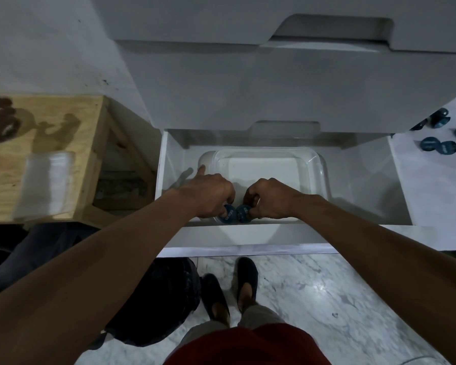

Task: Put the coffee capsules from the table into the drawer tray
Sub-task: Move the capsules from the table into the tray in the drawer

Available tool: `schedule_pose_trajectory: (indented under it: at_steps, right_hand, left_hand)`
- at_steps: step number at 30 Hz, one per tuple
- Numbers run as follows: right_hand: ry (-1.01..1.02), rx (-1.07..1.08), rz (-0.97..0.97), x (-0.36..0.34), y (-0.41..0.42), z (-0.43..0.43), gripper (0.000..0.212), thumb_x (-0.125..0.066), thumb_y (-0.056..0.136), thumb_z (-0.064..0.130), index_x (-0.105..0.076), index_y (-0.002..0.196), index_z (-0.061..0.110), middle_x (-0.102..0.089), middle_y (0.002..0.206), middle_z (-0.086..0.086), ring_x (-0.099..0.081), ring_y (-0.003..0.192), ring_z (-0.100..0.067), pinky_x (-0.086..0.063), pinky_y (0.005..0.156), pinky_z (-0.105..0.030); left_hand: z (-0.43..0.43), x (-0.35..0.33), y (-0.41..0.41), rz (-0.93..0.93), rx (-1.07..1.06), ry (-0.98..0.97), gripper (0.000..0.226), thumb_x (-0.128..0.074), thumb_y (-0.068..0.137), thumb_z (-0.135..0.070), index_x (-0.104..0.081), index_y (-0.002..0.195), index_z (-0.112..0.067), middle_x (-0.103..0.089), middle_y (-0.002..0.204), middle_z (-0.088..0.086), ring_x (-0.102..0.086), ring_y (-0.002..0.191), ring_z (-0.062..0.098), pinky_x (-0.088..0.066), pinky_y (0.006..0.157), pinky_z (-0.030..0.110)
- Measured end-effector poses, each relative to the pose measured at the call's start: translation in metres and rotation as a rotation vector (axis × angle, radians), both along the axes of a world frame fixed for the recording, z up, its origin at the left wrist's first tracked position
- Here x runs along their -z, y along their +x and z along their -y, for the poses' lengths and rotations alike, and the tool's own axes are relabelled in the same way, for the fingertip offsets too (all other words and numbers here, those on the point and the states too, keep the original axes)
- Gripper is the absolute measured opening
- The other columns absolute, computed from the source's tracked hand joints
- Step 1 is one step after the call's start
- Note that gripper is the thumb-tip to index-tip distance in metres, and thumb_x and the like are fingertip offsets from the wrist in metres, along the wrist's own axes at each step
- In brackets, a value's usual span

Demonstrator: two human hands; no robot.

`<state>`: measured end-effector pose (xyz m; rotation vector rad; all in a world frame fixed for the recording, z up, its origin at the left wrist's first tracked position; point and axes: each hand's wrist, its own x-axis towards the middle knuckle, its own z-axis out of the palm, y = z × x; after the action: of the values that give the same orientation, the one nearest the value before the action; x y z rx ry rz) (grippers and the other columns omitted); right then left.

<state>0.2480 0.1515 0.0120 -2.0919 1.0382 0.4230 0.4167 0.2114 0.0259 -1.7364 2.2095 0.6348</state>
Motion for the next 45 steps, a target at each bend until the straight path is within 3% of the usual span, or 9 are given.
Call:
schedule_pose_trajectory:
  at_steps: [5,11,16,21,26,34,40,45]
  right_hand:
    - [-0.039,0.036,-0.021,-0.002,-0.008,0.004,0.037,-0.072,0.080,0.031,-0.066,0.112,0.015,-0.067,0.109,-0.003,-0.061,0.097,-0.020,-0.050,0.083,-0.027]
    - [-0.192,0.088,-0.037,-0.026,-0.028,0.010,0.026,-0.067,0.083,0.035,-0.067,0.104,0.020,-0.062,0.102,0.003,-0.058,0.099,-0.018,-0.048,0.088,-0.030]
    - [-0.338,0.083,-0.032,-0.062,-0.057,0.014,0.028,-0.065,0.085,0.038,-0.066,0.107,0.020,-0.063,0.112,0.003,-0.056,0.105,-0.017,-0.042,0.091,-0.029]
    - [-0.488,0.110,0.016,-0.098,-0.111,0.019,0.028,-0.064,0.086,0.031,-0.066,0.109,0.015,-0.066,0.114,-0.003,-0.060,0.103,-0.021,-0.041,0.081,-0.023]
    - [-0.638,0.242,-0.040,-0.124,-0.232,0.024,0.027,-0.059,0.088,0.035,-0.064,0.110,0.022,-0.066,0.112,-0.004,-0.059,0.103,-0.026,-0.047,0.082,-0.032]
    - [-0.605,0.503,-0.118,-0.130,-0.455,0.007,0.021,-0.062,0.086,0.035,-0.070,0.102,0.022,-0.070,0.107,0.000,-0.066,0.091,-0.019,-0.055,0.083,-0.034]
    - [-0.585,0.536,-0.081,-0.111,-0.507,0.040,0.020,-0.063,0.087,0.030,-0.070,0.102,0.019,-0.070,0.108,0.000,-0.065,0.095,-0.021,-0.052,0.083,-0.031]
    - [-0.522,0.508,-0.018,-0.081,-0.507,0.102,0.024,-0.062,0.088,0.028,-0.067,0.108,0.017,-0.067,0.112,-0.002,-0.061,0.103,-0.021,-0.051,0.088,-0.033]
  left_hand:
    - [-0.001,-0.002,0.010,-0.122,-0.070,-0.086,0.038,-0.069,0.084,-0.028,-0.060,0.121,-0.027,-0.057,0.130,-0.001,-0.052,0.118,0.021,-0.044,0.101,0.044]
    - [0.004,-0.030,0.015,-0.119,-0.112,-0.138,0.037,-0.069,0.085,-0.026,-0.061,0.121,-0.021,-0.058,0.125,0.005,-0.054,0.113,0.023,-0.044,0.095,0.036]
    - [0.006,-0.067,-0.012,-0.102,-0.055,-0.171,0.033,-0.063,0.089,-0.030,-0.062,0.120,-0.018,-0.062,0.119,0.002,-0.056,0.107,0.019,-0.042,0.087,0.029]
    - [0.020,-0.104,-0.086,-0.123,0.025,-0.294,0.030,-0.061,0.089,-0.034,-0.064,0.116,-0.021,-0.066,0.114,-0.001,-0.057,0.106,0.017,-0.045,0.089,0.030]
    - [0.041,-0.127,-0.203,-0.167,0.126,-0.384,0.030,-0.059,0.088,-0.035,-0.065,0.114,-0.021,-0.067,0.113,0.001,-0.059,0.106,0.022,-0.048,0.088,0.034]
    - [0.067,-0.121,-0.397,-0.229,0.202,-0.338,0.035,-0.057,0.091,-0.037,-0.059,0.122,-0.021,-0.060,0.124,0.003,-0.055,0.112,0.022,-0.045,0.089,0.035]
    - [0.104,-0.097,-0.461,-0.136,0.201,-0.308,0.033,-0.055,0.091,-0.030,-0.058,0.122,-0.018,-0.057,0.126,0.007,-0.056,0.111,0.027,-0.047,0.088,0.037]
    - [0.176,-0.064,-0.469,-0.120,0.051,-0.302,0.028,-0.055,0.089,-0.023,-0.061,0.114,-0.014,-0.059,0.119,0.009,-0.058,0.105,0.028,-0.050,0.085,0.039]
